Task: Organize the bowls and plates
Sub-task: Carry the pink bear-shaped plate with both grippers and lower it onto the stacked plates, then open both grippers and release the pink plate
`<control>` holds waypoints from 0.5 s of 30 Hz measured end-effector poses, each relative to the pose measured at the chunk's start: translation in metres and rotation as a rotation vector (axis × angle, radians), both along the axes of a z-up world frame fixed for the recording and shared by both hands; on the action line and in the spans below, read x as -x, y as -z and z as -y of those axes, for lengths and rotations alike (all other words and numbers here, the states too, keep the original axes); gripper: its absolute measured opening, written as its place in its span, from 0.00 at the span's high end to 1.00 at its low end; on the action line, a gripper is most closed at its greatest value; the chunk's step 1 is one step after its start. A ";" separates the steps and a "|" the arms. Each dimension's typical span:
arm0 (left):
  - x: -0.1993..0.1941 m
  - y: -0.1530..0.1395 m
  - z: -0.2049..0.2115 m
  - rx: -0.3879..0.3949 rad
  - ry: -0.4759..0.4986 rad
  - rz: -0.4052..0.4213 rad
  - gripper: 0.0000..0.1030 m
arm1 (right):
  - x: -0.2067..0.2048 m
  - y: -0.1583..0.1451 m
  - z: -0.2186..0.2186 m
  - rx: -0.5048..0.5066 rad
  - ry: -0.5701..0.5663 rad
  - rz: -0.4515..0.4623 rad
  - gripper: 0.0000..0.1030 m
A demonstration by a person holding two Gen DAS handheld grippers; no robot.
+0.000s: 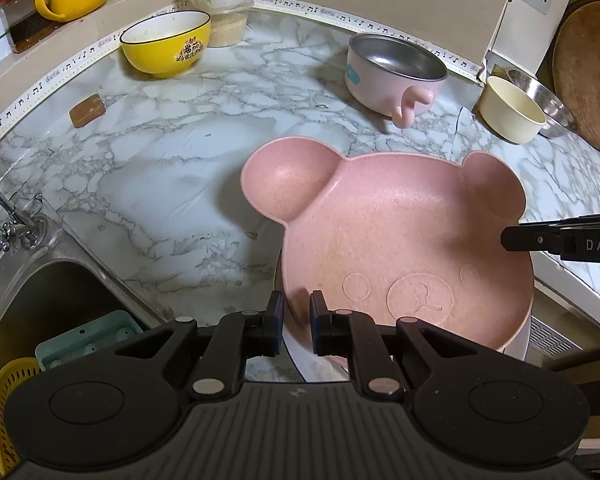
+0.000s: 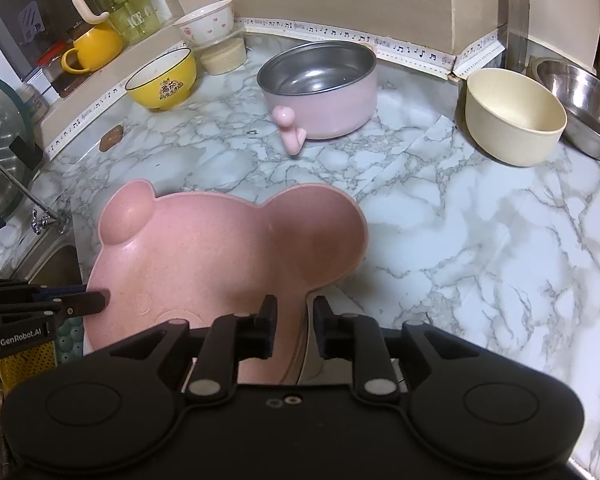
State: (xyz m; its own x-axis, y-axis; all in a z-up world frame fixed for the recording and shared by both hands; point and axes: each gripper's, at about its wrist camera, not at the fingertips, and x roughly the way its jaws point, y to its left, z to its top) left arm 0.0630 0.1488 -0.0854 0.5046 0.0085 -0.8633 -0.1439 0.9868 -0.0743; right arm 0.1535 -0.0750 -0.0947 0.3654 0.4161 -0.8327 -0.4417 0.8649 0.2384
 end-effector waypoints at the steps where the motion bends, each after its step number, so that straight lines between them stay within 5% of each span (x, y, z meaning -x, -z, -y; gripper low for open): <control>1: 0.002 0.000 -0.001 0.006 -0.001 -0.002 0.88 | 0.001 -0.001 0.000 -0.002 -0.002 -0.001 0.75; 12: 0.017 -0.022 0.012 0.009 0.018 0.081 0.87 | 0.019 -0.026 0.006 -0.050 -0.015 0.066 0.60; 15: 0.019 -0.031 0.018 0.005 0.023 0.115 0.70 | 0.024 -0.035 0.007 -0.062 -0.011 0.092 0.56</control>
